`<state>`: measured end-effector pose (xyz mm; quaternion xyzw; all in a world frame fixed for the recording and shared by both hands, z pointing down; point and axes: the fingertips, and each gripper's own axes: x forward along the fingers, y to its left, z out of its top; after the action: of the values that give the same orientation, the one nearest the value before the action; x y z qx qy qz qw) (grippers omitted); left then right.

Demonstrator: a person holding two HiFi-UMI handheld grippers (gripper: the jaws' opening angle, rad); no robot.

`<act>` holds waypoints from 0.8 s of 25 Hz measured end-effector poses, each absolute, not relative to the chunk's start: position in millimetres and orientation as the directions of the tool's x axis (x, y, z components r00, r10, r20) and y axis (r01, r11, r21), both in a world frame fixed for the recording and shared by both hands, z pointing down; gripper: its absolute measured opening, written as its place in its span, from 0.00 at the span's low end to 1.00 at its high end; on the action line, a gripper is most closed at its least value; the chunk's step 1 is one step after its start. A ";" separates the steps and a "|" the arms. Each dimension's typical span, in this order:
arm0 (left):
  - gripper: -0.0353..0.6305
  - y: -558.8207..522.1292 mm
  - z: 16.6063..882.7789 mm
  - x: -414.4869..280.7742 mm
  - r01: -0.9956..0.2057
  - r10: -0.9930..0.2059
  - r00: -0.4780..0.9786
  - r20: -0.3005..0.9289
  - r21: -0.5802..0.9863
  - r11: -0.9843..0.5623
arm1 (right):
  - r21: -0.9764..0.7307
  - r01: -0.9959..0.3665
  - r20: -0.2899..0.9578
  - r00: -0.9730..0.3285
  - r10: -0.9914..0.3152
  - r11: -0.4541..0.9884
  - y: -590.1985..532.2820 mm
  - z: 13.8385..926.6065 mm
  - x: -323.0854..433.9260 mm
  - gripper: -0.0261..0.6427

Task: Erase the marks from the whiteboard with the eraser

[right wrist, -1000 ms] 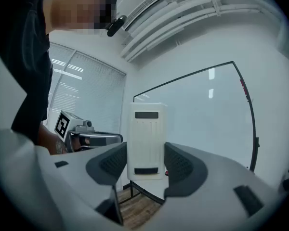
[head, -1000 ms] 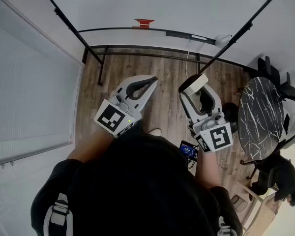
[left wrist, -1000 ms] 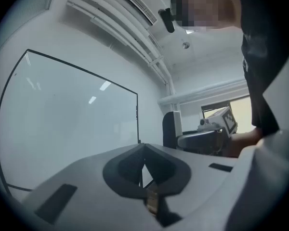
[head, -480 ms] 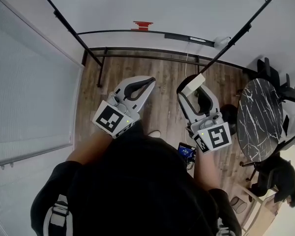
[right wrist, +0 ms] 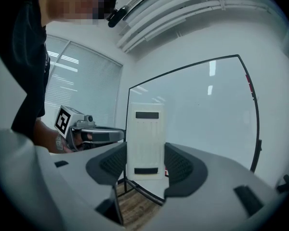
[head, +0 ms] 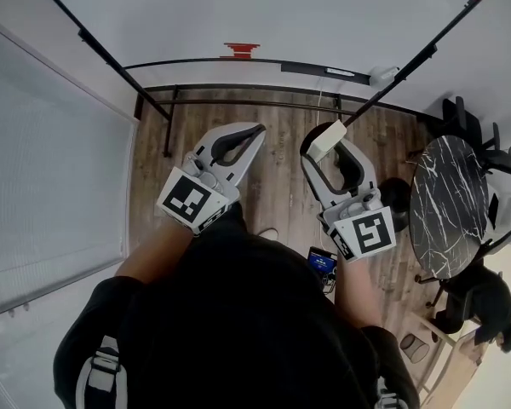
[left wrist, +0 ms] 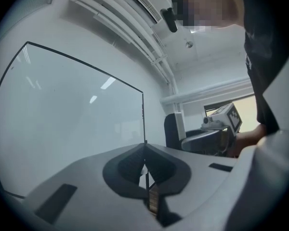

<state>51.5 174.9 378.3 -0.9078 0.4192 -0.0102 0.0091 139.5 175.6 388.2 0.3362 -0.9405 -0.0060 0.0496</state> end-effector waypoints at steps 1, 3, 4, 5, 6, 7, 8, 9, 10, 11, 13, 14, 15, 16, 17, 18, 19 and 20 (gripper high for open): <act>0.06 166.5 378.5 47.3 -0.761 -0.761 0.648 0.009 -0.025 -0.648 | 0.053 -0.633 0.096 -0.767 -0.635 0.772 168.3 388.9 134.2 0.39; 0.06 150.3 380.0 40.0 -0.759 -0.759 0.651 0.007 -0.018 -0.651 | 0.039 -0.627 0.106 -0.772 -0.627 0.778 154.5 390.4 124.3 0.39; 0.06 142.6 380.6 36.4 -0.757 -0.757 0.654 0.008 -0.015 -0.654 | 0.029 -0.624 0.111 -0.775 -0.623 0.781 147.6 390.8 119.7 0.39; 0.06 134.8 380.6 32.6 -0.753 -0.753 0.658 0.008 -0.011 -0.658 | 0.024 -0.623 0.115 -0.775 -0.622 0.782 140.1 390.7 115.2 0.39; 0.06 126.6 380.0 28.3 -0.749 -0.749 0.662 0.008 -0.008 -0.662 | 0.025 -0.625 0.119 -0.773 -0.623 0.780 131.9 390.0 110.5 0.39; 0.06 117.8 379.2 23.3 -0.746 -0.746 0.666 0.007 -0.006 -0.666 | 0.027 -0.627 0.122 -0.771 -0.626 0.778 123.1 389.3 105.3 0.39; 0.06 108.5 378.6 17.5 -0.743 -0.743 0.669 0.006 -0.003 -0.669 | 0.027 -0.630 0.124 -0.769 -0.628 0.776 113.9 388.8 99.6 0.39; 0.06 99.0 378.2 11.0 -0.741 -0.741 0.671 0.005 0.000 -0.671 | 0.026 -0.632 0.126 -0.767 -0.629 0.775 104.8 388.5 93.3 0.39; 0.06 89.8 378.0 4.3 -0.739 -0.739 0.673 0.004 0.003 -0.673 | 0.024 -0.634 0.128 -0.765 -0.631 0.773 96.0 388.1 86.6 0.39; 0.06 81.0 377.6 -2.3 -0.737 -0.737 0.676 0.004 0.006 -0.676 | 0.022 -0.636 0.131 -0.763 -0.633 0.771 87.7 387.5 79.9 0.39; 0.06 64.7 377.1 -14.3 -0.730 -0.730 0.683 0.006 0.009 -0.683 | 0.021 -0.640 0.137 -0.759 -0.636 0.768 71.5 386.6 66.9 0.39; 0.06 57.1 377.5 -20.0 -0.726 -0.726 0.688 0.007 0.011 -0.688 | 0.019 -0.641 0.141 -0.758 -0.637 0.767 63.5 387.2 60.4 0.39; 0.06 49.8 378.3 -25.8 -0.722 -0.722 0.692 0.008 0.012 -0.692 | 0.016 -0.642 0.146 -0.757 -0.637 0.767 55.6 388.3 54.0 0.39; 0.06 42.6 379.1 -31.9 -0.718 -0.718 0.696 0.010 0.012 -0.696 | 0.012 -0.643 0.150 -0.756 -0.637 0.766 48.0 389.5 47.8 0.39; 0.06 35.6 379.5 -38.2 -0.716 -0.716 0.698 0.011 0.014 -0.698 | 0.007 -0.645 0.153 -0.754 -0.639 0.764 40.8 390.3 42.0 0.39; 0.06 28.5 379.6 -44.7 -0.715 -0.715 0.699 0.012 0.016 -0.699 | 0.005 -0.649 0.156 -0.751 -0.641 0.761 34.0 391.0 36.3 0.39; 0.06 21.5 379.7 -51.6 -0.714 -0.713 0.701 0.012 0.018 -0.700 | 0.005 -0.651 0.160 -0.748 -0.644 0.759 27.6 391.8 30.3 0.39; 0.06 14.5 379.9 -58.8 -0.710 -0.710 0.704 0.011 0.018 -0.704 | 0.006 -0.654 0.164 -0.746 -0.646 0.757 21.5 392.8 23.8 0.39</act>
<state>-58.8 14.5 379.9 -0.9230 0.3847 -0.0013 -0.0105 23.8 21.5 392.8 0.3479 -0.9339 0.0258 0.0783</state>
